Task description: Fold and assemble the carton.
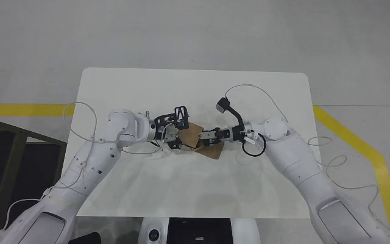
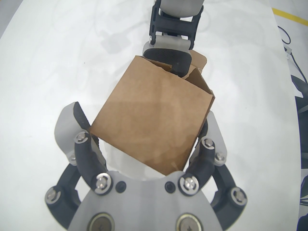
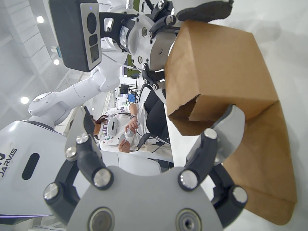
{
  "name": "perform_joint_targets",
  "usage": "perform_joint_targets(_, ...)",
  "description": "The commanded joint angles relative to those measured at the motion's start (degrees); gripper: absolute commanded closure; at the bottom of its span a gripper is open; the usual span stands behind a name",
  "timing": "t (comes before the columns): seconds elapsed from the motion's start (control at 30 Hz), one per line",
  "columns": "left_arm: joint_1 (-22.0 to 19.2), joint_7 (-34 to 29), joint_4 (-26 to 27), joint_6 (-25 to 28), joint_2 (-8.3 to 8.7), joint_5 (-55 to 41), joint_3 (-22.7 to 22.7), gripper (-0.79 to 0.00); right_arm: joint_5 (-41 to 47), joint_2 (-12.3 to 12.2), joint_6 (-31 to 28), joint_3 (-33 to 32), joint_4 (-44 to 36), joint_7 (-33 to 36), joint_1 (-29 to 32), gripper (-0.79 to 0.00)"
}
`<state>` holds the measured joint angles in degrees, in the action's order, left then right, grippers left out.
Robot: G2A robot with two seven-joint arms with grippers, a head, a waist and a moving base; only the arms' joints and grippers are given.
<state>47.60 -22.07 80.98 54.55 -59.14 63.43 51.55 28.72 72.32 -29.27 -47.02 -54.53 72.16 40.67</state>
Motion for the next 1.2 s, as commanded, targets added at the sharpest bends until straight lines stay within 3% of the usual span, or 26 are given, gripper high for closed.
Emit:
perform_joint_targets(0.0,0.0,0.1,-0.1,0.0,0.03,0.0,0.2,-0.785,0.1,0.0,0.7,-0.3,-0.7,-1.6,0.7,-0.785)
perform_joint_targets(0.5,0.2,-0.6,0.2,0.5,0.29,-0.6,1.0,-0.785,-0.9,-0.2,2.8,-2.0,-5.8,-10.7,6.7,-0.785)
perform_joint_targets(0.8,0.7,-1.0,0.6,0.5,0.42,-0.4,1.1,-0.785,-1.1,-0.4,2.5,-3.4,-6.0,-9.3,6.6,-0.785)
perform_joint_targets(1.17,0.7,-1.2,0.2,0.1,0.32,-0.7,0.8,-0.785,-6.0,-3.1,4.9,-10.0,-12.2,-9.3,10.4,-0.785)
